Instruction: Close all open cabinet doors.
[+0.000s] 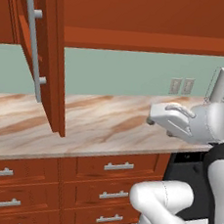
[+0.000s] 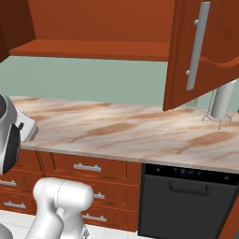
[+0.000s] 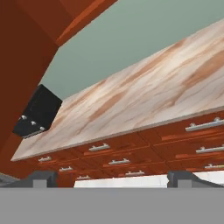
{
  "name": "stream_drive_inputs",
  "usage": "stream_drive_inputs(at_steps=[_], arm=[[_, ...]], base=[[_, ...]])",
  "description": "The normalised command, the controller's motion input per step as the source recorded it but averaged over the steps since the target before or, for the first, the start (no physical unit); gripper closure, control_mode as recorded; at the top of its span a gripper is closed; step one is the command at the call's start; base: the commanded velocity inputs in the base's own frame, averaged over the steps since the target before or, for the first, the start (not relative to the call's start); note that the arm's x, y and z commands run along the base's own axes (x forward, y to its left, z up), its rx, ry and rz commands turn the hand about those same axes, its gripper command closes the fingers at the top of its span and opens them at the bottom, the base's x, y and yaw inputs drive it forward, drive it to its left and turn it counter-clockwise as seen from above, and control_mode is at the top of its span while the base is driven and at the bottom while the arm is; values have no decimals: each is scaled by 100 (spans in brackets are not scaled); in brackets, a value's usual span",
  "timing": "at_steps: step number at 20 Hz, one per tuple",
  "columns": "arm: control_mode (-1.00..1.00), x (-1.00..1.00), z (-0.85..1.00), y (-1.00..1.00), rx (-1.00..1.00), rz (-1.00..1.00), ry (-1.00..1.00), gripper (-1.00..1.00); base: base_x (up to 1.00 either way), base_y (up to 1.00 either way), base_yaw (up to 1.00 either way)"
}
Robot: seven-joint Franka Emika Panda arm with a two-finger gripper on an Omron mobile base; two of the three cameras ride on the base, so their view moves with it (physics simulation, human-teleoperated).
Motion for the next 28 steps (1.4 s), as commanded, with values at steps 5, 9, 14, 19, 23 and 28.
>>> stream_drive_inputs(at_steps=[5, 9, 14, 19, 23, 28], arm=[[-100, -45, 1, 19, 13, 0, 6, -100], [-100, -37, 0, 18, 16, 0, 14, -100], [-100, -33, 1, 21, 14, 5, 16, -100], [-100, -40, 0, 25, 16, 7, 11, -100], [-100, -42, 0, 8, 14, 3, 13, -100], [-100, -46, 0, 14, 9, 2, 9, -100]], base=[[0, 0, 0], [0, 0, 0], [0, 0, 0], [0, 0, 0], [0, 0, 0], [0, 0, 0]])
